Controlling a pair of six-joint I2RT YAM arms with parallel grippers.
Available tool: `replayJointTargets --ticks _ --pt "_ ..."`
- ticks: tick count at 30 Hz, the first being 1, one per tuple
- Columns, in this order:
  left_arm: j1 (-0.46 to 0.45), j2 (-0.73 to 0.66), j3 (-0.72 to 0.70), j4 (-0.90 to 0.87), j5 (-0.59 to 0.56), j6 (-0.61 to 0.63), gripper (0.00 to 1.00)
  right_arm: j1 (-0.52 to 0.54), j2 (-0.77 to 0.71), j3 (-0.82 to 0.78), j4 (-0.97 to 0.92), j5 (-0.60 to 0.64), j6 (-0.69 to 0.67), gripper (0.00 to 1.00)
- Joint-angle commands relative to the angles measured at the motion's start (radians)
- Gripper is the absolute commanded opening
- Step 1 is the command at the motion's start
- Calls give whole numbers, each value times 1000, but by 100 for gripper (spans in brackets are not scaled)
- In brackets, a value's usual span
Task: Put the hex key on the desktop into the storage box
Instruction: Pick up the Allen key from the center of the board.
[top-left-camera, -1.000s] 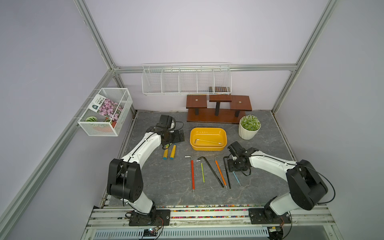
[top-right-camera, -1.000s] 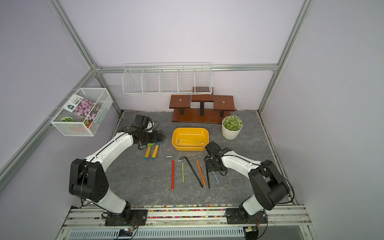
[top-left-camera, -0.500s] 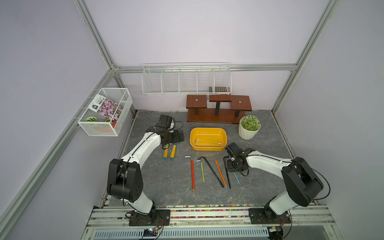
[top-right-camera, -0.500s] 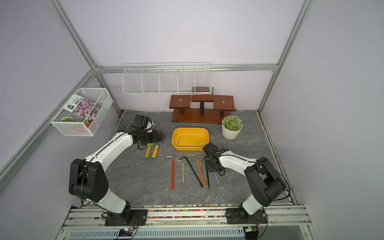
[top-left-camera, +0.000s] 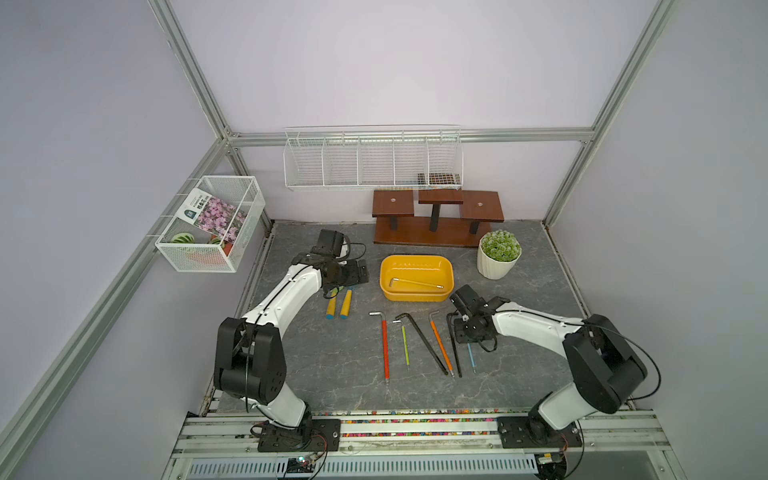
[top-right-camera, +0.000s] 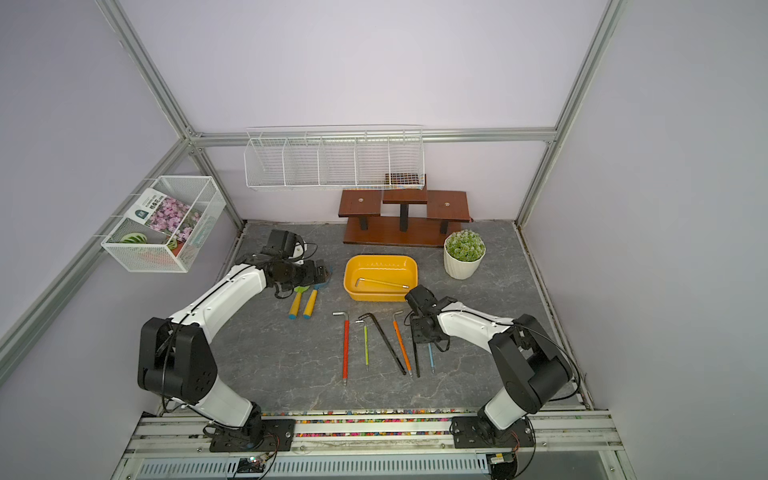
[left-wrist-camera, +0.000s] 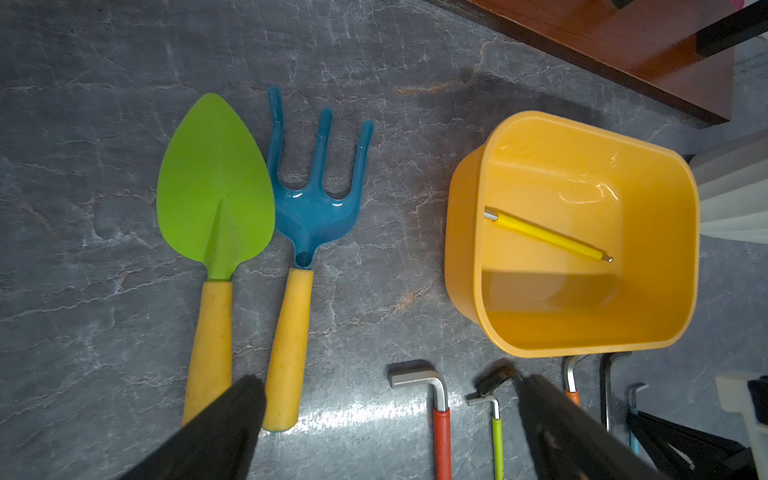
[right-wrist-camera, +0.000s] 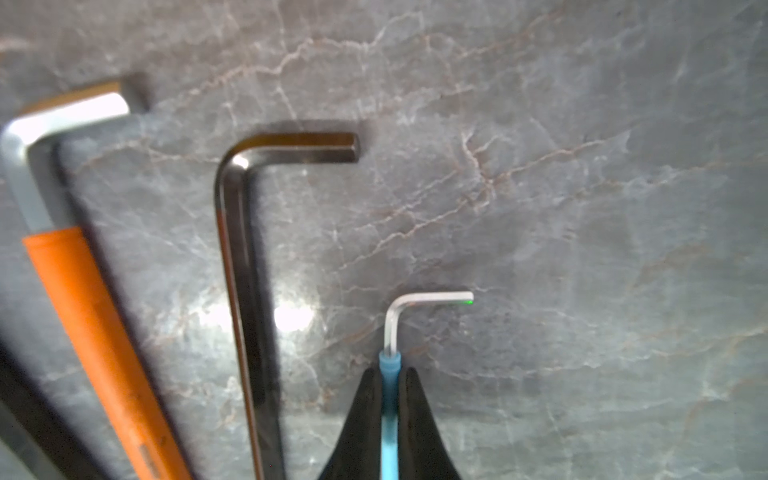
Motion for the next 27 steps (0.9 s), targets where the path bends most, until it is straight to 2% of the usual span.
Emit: replayJointTargets --ticks 1,12,16,21,27 --pt "4 -8 24 -12 -9 -11 100 4 -54 -6 -62 16 -1 5" --pt "12 -19 30 -2 -9 -13 100 3 -152 83 -151 47 -30 1" --pt "34 5 106 -12 46 -28 100 3 -166 114 -165 36 -41 0" --pt "37 38 190 -15 35 -23 100 3 -172 144 -171 27 -45 0" --pt "44 38 120 47 38 -40 100 2 -162 198 -182 15 -66 0"
